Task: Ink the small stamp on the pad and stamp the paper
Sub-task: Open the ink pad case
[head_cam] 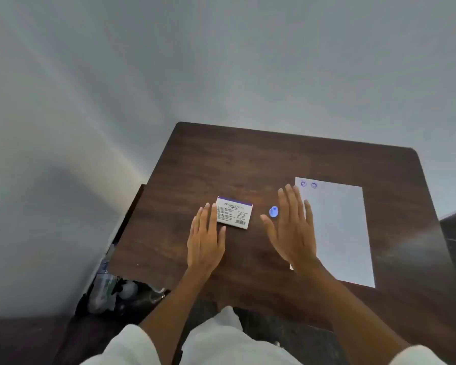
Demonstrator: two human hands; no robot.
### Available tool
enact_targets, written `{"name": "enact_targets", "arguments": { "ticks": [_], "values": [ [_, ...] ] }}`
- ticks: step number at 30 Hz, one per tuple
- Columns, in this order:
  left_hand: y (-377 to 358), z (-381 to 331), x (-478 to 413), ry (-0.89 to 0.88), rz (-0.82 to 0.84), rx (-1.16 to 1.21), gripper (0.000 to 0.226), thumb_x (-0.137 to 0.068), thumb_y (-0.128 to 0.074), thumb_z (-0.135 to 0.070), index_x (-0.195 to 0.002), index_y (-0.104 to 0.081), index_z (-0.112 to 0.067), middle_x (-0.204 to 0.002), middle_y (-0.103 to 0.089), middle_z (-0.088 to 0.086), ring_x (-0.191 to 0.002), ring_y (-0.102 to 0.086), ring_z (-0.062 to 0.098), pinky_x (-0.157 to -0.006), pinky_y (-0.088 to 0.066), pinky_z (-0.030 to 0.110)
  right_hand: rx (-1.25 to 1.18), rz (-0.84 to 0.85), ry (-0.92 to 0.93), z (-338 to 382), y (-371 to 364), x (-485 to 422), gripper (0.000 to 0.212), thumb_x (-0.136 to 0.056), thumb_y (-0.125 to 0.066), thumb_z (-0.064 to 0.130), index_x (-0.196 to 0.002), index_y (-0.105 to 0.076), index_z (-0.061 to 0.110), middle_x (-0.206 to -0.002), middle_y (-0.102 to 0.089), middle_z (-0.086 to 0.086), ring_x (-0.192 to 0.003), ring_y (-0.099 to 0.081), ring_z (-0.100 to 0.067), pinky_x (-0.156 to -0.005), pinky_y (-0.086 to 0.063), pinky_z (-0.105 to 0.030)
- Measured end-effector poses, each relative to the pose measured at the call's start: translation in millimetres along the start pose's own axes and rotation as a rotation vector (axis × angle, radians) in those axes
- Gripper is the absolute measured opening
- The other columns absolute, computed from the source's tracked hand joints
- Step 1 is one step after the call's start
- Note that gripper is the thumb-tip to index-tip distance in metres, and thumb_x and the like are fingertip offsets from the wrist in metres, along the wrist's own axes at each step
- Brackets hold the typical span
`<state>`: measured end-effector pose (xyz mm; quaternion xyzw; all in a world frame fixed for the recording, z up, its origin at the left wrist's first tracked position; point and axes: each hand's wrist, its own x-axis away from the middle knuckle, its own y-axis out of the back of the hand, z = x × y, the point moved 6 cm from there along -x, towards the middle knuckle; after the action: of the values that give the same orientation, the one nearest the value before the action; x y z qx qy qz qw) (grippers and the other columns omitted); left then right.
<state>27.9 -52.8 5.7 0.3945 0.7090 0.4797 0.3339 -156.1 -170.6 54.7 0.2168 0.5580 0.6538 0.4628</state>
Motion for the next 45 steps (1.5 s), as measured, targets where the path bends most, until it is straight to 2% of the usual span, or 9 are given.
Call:
{"name": "enact_targets", "arguments": {
  "ticks": [7, 9, 12, 16, 22, 27, 32, 38, 45],
  "values": [
    [-25.7, 52.4, -25.3, 0.064, 0.208, 0.189, 0.076, -0.092, -0.054, -0.048, -0.153, -0.016, -0.023, -0.152, -0.032, 0.004, -0.132, -0.037, 0.018, -0.097, -0.047, 0.039, -0.123, 0.288, 0.117, 49.8, -75.5, -10.9, 0.068, -0.089, -0.059, 0.045, -0.144, -0.033, 0.014, -0.15, -0.041, -0.008, -0.138, -0.037, -0.023, -0.11, -0.04, -0.043],
    [-37.4, 63.0, -36.0, 0.069, 0.279, 0.265, 0.081, -0.091, -0.058, -0.046, -0.154, -0.013, -0.023, -0.15, -0.032, 0.003, -0.129, -0.04, 0.017, -0.097, -0.049, 0.039, -0.107, 0.383, 0.102, 51.7, -96.5, -15.5, 0.073, -0.089, -0.059, 0.047, -0.146, -0.029, 0.014, -0.153, -0.035, -0.009, -0.141, -0.033, -0.024, -0.114, -0.035, -0.041],
    [-46.0, 66.2, -47.8, 0.041, 0.306, 0.393, 0.083, -0.088, -0.067, -0.036, -0.153, -0.017, -0.019, -0.137, -0.041, 0.0, -0.104, -0.052, 0.007, -0.087, -0.054, 0.029, -0.083, 0.496, 0.098, 51.2, -119.0, -19.1, 0.083, -0.087, -0.061, 0.049, -0.15, -0.02, 0.015, -0.16, -0.02, -0.007, -0.146, -0.019, -0.023, -0.117, -0.023, -0.037],
    [-55.3, 66.2, -57.6, -0.027, 0.323, 0.418, 0.08, -0.086, -0.071, -0.031, -0.151, -0.026, -0.017, -0.126, -0.043, -0.003, -0.085, -0.05, 0.001, -0.076, -0.05, 0.015, -0.098, 0.526, 0.075, 46.6, -128.8, -29.6, 0.081, -0.086, -0.064, 0.047, -0.149, -0.024, 0.017, -0.16, -0.019, -0.005, -0.146, -0.017, -0.023, -0.116, -0.026, -0.038],
    [-52.4, 67.9, -65.1, -0.03, 0.281, 0.426, 0.066, -0.085, -0.072, -0.03, -0.142, -0.044, -0.016, -0.12, -0.05, -0.002, -0.077, -0.055, 0.003, -0.075, -0.054, 0.024, -0.131, 0.536, 0.114, 42.5, -128.9, -38.8, 0.073, -0.085, -0.066, 0.046, -0.144, -0.034, 0.017, -0.154, -0.031, -0.005, -0.141, -0.027, -0.021, -0.108, -0.043, -0.038],
    [-49.2, 72.5, -76.5, -0.059, 0.27, 0.498, 0.056, -0.08, -0.077, -0.03, -0.13, -0.057, -0.013, -0.112, -0.06, 0.0, -0.071, -0.057, 0.002, -0.072, -0.054, 0.022, -0.097, 0.578, 0.131, 40.5, -134.4, -40.0, 0.073, -0.087, -0.061, 0.048, -0.147, -0.03, 0.02, -0.156, -0.029, -0.003, -0.142, -0.024, -0.021, -0.107, -0.042, -0.039],
    [-50.6, 76.0, -79.8, -0.083, 0.243, 0.521, 0.057, -0.074, -0.082, -0.029, -0.124, -0.062, -0.009, -0.106, -0.064, 0.0, -0.069, -0.057, 0.001, -0.072, -0.047, 0.009, -0.078, 0.584, 0.153, 41.9, -132.6, -41.4, 0.072, -0.086, -0.063, 0.045, -0.146, -0.032, 0.019, -0.156, -0.03, -0.004, -0.142, -0.024, -0.022, -0.106, -0.043, -0.039],
    [-52.2, 77.4, -79.7, -0.032, 0.218, 0.531, 0.048, -0.072, -0.084, -0.029, -0.114, -0.069, -0.012, -0.095, -0.065, -0.002, -0.07, -0.058, 0.003, -0.07, -0.051, 0.018, -0.111, 0.654, 0.154, 44.0, -123.0, -50.2, 0.066, -0.089, -0.057, 0.045, -0.145, -0.034, 0.018, -0.154, -0.035, -0.004, -0.141, -0.027, -0.021, -0.109, -0.037, -0.038],
    [-50.0, 76.3, -79.0, -0.023, 0.217, 0.53, 0.053, -0.071, -0.084, -0.027, -0.119, -0.067, -0.011, -0.085, -0.06, -0.004, -0.065, -0.055, 0.004, -0.072, -0.048, 0.012, -0.196, 0.814, 0.121, 31.9, -107.4, -108.4, 0.038, -0.096, -0.043, 0.048, -0.123, -0.062, 0.029, -0.118, -0.07, 0.002, -0.107, -0.062, -0.022, -0.09, -0.047, -0.037]
  ]
}}
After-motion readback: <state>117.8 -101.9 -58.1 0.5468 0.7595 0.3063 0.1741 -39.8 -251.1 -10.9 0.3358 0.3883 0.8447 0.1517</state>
